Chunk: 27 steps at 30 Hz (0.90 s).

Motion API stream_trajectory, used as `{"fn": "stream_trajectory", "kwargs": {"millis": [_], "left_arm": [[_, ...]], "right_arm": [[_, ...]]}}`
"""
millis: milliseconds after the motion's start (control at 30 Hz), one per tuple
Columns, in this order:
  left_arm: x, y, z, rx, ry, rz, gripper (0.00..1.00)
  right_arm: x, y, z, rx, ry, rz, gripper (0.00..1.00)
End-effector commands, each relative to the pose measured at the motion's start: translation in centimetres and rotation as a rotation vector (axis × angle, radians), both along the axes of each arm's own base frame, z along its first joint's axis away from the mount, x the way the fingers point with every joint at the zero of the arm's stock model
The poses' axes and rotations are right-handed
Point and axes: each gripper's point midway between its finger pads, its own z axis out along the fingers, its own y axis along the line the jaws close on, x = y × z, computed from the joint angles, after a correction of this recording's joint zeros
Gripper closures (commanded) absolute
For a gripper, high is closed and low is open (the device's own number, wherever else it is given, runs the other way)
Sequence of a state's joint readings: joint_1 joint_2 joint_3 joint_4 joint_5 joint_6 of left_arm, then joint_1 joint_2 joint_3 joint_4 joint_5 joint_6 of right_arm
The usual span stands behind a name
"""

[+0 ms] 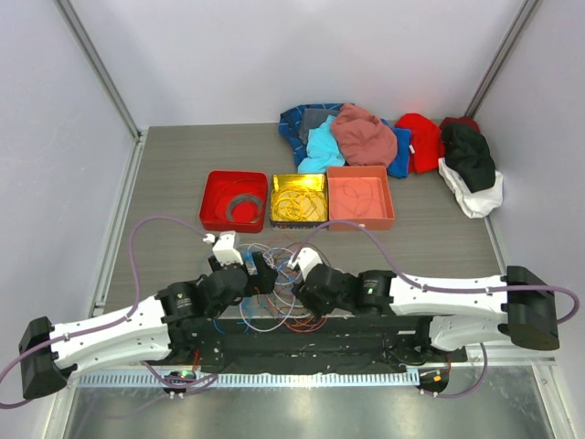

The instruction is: Untangle the cables

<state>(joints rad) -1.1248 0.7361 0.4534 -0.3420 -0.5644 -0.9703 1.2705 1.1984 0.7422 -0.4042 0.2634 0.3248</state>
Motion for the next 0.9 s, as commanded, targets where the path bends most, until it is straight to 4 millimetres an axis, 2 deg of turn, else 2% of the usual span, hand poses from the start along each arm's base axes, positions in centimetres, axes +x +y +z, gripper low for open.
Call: {"fn": "stream_trajectory", "kwargs": {"millis": [0, 167, 267, 367, 400, 433, 500, 567, 633, 667, 733, 800, 833, 867], "left_arm": [[0.1, 0.0, 0.3, -0.034, -0.008, 0.020, 0.00], [0.0, 0.3, 0.3, -0.043, -0.013, 0.023, 0.00], [0.0, 0.7, 0.4, -0.049, -0.019, 0.032, 0.00], [-0.1, 1.0, 0.3, -0.042, -0.019, 0.036, 0.00], [-0.1, 1.1, 0.4, -0.046, -0.021, 0.038, 0.00], [-0.1, 1.1, 0.5, -0.049, -0.022, 0.038, 0.00], [-0.2, 1.4, 0.6, -0.054, -0.024, 0.044, 0.00], [-0.2, 1.7, 0.4, -0.053, -0.024, 0.049, 0.00], [-0.3, 1.9, 0.5, -0.060, -0.029, 0.051, 0.00], [-0.2, 2.0, 0.5, -0.064, -0.034, 0.059, 0.00], [-0.1, 2.1, 0.5, -0.062, -0.033, 0.062, 0.00], [-0.1, 2.0, 0.6, -0.065, -0.036, 0.065, 0.00], [-0.1, 2.0, 0.6, -0.070, -0.032, 0.069, 0.00], [0.0, 2.0, 0.5, -0.074, -0.029, 0.078, 0.00]], "right_arm": [[0.5, 0.7, 0.0, -0.049, -0.055, 0.002, 0.39], [2.8, 0.6, -1.3, -0.115, -0.140, -0.107, 0.40], [4.3, 0.9, -1.6, -0.131, -0.194, -0.169, 0.44], [5.4, 1.1, -1.4, -0.128, -0.241, -0.225, 0.61], [5.6, 1.2, -1.1, -0.117, -0.252, -0.244, 0.75], [5.8, 1.2, -0.6, -0.104, -0.262, -0.256, 0.82], [6.4, 0.9, 1.7, -0.044, -0.299, -0.306, 0.99], [6.6, 0.5, 4.2, -0.002, -0.328, -0.332, 0.99], [7.1, -0.1, 8.4, 0.087, -0.374, -0.371, 0.99], [7.1, -0.6, 9.6, 0.097, -0.385, -0.376, 0.99], [7.2, -1.2, 14.1, 0.192, -0.416, -0.389, 0.99], [7.1, -2.0, 16.9, 0.239, -0.433, -0.399, 0.99], [7.1, -2.3, 20.0, 0.307, -0.446, -0.410, 0.99], [7.1, -2.8, 21.2, 0.307, -0.460, -0.404, 0.99]]}}
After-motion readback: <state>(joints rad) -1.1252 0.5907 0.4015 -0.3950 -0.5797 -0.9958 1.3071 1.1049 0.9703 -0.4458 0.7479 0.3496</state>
